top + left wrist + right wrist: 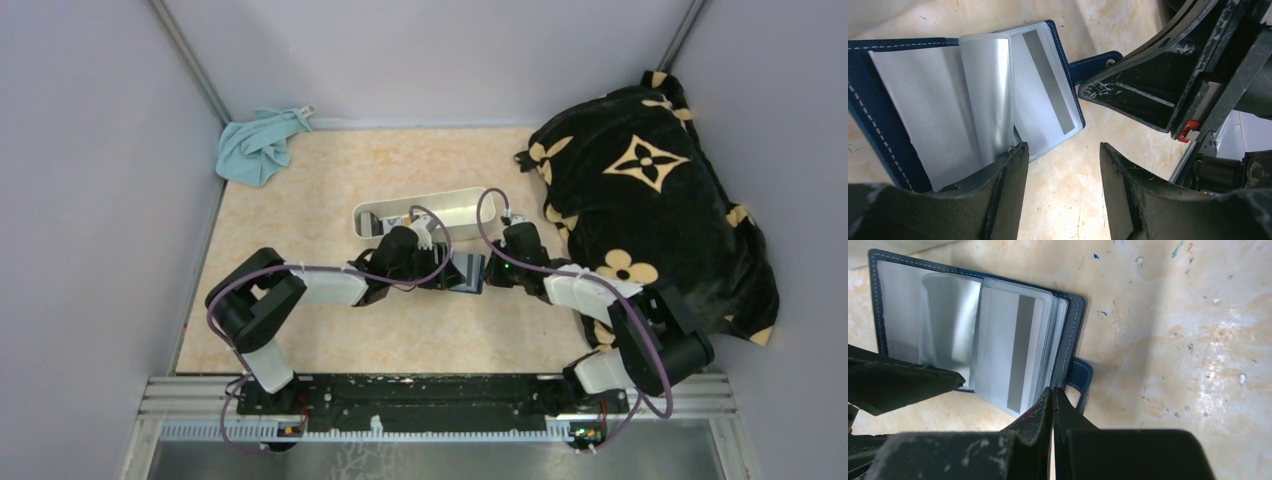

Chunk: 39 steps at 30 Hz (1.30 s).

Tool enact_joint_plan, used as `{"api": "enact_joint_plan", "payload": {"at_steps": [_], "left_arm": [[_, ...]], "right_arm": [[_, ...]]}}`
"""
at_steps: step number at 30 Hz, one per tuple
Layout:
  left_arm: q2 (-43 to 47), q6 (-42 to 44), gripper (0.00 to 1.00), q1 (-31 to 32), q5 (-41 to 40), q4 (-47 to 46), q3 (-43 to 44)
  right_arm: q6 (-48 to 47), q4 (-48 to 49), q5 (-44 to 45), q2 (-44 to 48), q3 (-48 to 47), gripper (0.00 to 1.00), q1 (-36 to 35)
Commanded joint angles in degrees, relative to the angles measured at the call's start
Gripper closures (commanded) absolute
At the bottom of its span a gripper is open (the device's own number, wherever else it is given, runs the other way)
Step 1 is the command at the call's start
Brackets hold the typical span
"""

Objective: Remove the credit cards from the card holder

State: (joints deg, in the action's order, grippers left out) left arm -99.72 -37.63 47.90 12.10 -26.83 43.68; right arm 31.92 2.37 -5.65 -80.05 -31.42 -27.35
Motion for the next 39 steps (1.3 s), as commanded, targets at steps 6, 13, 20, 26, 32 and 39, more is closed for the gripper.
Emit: {"api": "enact_joint_plan", "payload": {"at_steps": [6,13,20,26,32,39], "left_arm": [[4.77,2.82,0.3,0.34,-3.37,-1.44,-0.93],[0.76,3.9,0.28,0.43,-2.01,-1.57,3.43],[-2.55,5.35,0.3,0.34,-0.16,0.65,8.16],[-2.32,7.15,0.31,0.15,-2.27,3.86,7.77],[-2.27,7.34,0.32,-0.29,-1.65,4.33,5.85],[-3.54,6.46,0.32,-0.66,-1.59,3.67,4.74]], "right_arm": [[-1.7,-4.98,2.19,5.89,-7.1,1.0,-0.66],[-1.22,-3.8,1.9,4.03,-8.13,1.0,-0.88],[-1.2,-2.62,2.07,2.32,-7.81,1.0,-0.86],[-0.77,-0.43,0.81,-0.05,-6.55,1.0,-0.9],[-0.38,1.44,0.75,-2.8,-4.72,1.0,-0.86],[0.97,4.0,0.0,-4.74,-2.48,1.0,-0.84]]}}
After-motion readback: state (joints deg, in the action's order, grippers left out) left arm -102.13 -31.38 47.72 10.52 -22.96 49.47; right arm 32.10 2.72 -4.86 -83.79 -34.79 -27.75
